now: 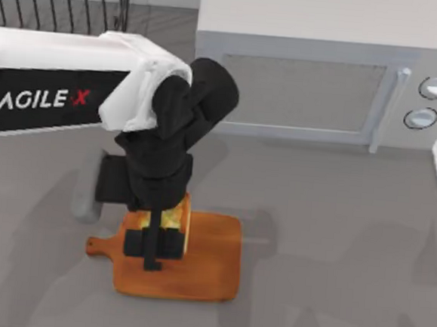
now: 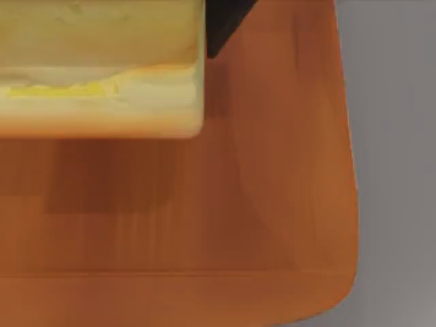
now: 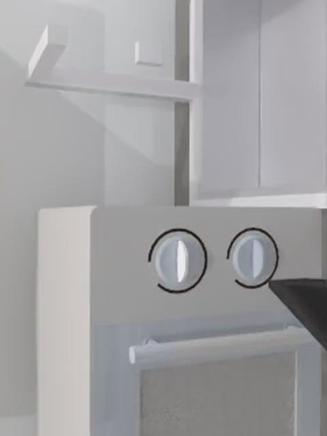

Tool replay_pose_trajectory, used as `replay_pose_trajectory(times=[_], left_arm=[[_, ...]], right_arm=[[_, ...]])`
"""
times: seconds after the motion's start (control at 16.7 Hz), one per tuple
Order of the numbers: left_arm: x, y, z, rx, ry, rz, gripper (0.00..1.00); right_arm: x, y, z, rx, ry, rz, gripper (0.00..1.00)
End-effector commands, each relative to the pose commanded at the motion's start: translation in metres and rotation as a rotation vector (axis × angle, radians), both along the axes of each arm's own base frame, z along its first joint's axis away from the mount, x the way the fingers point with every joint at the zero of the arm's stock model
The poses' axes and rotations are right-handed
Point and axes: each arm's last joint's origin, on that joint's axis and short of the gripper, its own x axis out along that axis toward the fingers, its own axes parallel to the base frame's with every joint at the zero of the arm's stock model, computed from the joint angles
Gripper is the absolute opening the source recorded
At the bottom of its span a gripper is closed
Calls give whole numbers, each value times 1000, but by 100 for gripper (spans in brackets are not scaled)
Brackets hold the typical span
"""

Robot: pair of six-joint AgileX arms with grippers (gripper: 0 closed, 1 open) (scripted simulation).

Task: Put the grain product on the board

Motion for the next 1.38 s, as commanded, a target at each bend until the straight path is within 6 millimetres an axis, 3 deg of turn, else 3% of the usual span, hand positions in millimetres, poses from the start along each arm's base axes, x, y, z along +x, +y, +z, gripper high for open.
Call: replay_pose_trajectory(times=[0.24, 0.48, 1.26, 1.38], left_arm=[[-2, 0, -14, 12, 17, -2, 0], [-2, 0, -15, 13, 18, -2, 0], [-2, 0, -15, 13, 18, -2, 98], [-2, 0, -15, 13, 18, -2, 100]], right_arm=[[0, 0, 0, 0, 0, 0, 100], [0, 0, 0, 0, 0, 0, 100], [0, 0, 0, 0, 0, 0, 100], [0, 0, 0, 0, 0, 0, 100]])
